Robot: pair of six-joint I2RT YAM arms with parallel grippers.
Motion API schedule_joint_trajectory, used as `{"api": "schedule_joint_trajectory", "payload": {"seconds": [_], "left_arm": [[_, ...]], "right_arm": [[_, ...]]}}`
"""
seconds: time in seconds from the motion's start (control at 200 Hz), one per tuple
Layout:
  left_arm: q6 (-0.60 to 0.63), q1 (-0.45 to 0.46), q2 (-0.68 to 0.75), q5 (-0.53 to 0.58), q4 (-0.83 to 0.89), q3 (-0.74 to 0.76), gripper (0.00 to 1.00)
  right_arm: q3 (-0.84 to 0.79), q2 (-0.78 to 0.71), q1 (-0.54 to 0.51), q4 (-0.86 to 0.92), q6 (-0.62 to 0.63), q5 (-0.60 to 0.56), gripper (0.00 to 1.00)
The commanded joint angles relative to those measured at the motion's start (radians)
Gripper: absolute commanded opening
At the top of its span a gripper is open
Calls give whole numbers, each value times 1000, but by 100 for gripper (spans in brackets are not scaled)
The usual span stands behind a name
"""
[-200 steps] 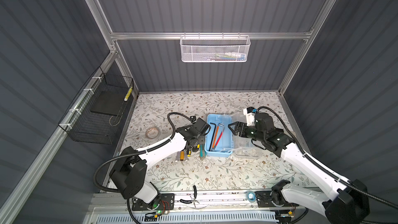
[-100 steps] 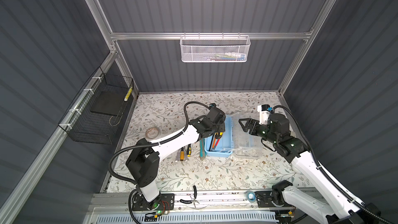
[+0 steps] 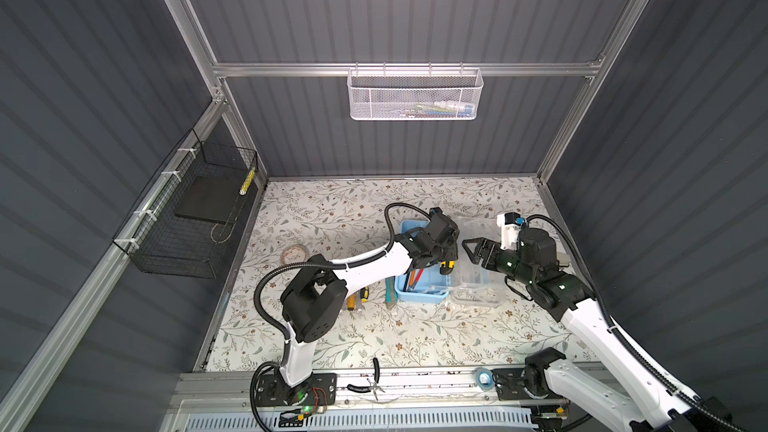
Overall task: Pack the tool kit
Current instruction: 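Carry the yellow utility knife into the blue box while right gripper holds lid, then open the left gripper to drop the knife and withdraw it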
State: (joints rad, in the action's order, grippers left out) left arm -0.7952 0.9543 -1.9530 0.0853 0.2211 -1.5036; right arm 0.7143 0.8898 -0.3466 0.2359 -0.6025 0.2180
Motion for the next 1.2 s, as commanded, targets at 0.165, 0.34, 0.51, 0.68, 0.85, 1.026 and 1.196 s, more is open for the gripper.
{"api": "schedule_joint_trajectory", "payload": {"seconds": [0.165,0.34,0.51,0.68,0.85,1.026,1.196], "left_arm": [[-36,4,-45,-24,-15,-76,40],[-6,0,-58,-34,12,-116,58],[31,-2,-13,9,33,-100,58],[118,-2,104,148,106,-49,61],[162,-28,250,237,165,79,65],[192,-98,397,259,220,237,70],[204,-213,481,158,220,333,72]], "right_arm": [[-22,-33,10,0,-2,10,80],[-16,-43,11,17,3,12,81],[3,-51,11,35,13,24,81],[23,-41,10,39,25,59,80],[68,-14,6,80,44,71,80],[96,-8,-7,104,43,53,80],[115,0,-65,128,32,-6,80]]}}
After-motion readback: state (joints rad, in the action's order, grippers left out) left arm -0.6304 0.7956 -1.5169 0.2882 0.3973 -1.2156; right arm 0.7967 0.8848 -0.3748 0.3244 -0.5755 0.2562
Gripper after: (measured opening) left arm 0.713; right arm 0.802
